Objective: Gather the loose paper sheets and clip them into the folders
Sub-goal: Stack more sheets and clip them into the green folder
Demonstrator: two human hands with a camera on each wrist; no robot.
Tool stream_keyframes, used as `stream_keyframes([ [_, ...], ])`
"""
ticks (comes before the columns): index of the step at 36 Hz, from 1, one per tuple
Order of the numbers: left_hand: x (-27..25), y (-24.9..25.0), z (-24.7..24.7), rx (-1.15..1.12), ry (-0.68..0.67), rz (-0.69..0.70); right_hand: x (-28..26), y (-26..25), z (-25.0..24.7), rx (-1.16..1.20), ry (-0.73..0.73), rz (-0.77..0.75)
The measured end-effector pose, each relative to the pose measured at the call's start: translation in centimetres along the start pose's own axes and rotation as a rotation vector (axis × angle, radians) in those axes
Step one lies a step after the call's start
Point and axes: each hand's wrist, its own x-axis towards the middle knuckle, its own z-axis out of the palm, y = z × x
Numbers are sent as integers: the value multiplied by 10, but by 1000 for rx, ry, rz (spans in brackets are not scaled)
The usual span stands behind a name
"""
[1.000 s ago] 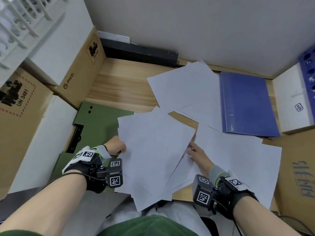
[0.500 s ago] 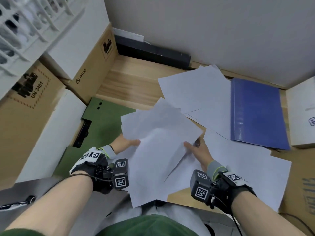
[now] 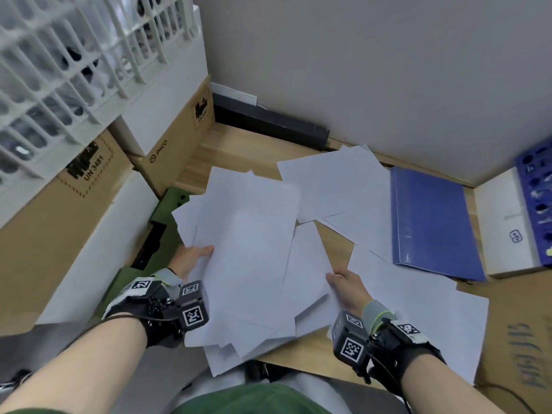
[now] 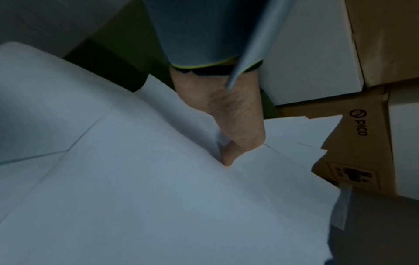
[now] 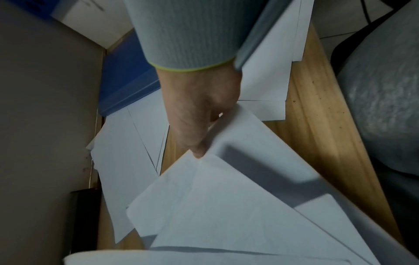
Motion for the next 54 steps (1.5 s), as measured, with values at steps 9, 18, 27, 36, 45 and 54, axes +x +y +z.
stream_keyframes([
  [9, -64, 44, 25, 202, -96, 42, -6, -8, -14, -41, 31, -77],
  [18, -65, 73, 49, 368, -271, 99, 3, -30, -21, -139, -12, -126],
  [27, -70, 77, 78, 490, -388, 149, 5, -40, -4, -72, -13, -106],
  [36, -66, 87, 92, 417, -358, 206, 9, -30, -24, 150, -20, -205],
  [45, -32, 93, 84, 54, -302, 207, -9, -16, -26, 292, -339, -51],
  [54, -87, 123, 122, 58, -420, 260, -3, -19, -18, 236, 3, -128],
])
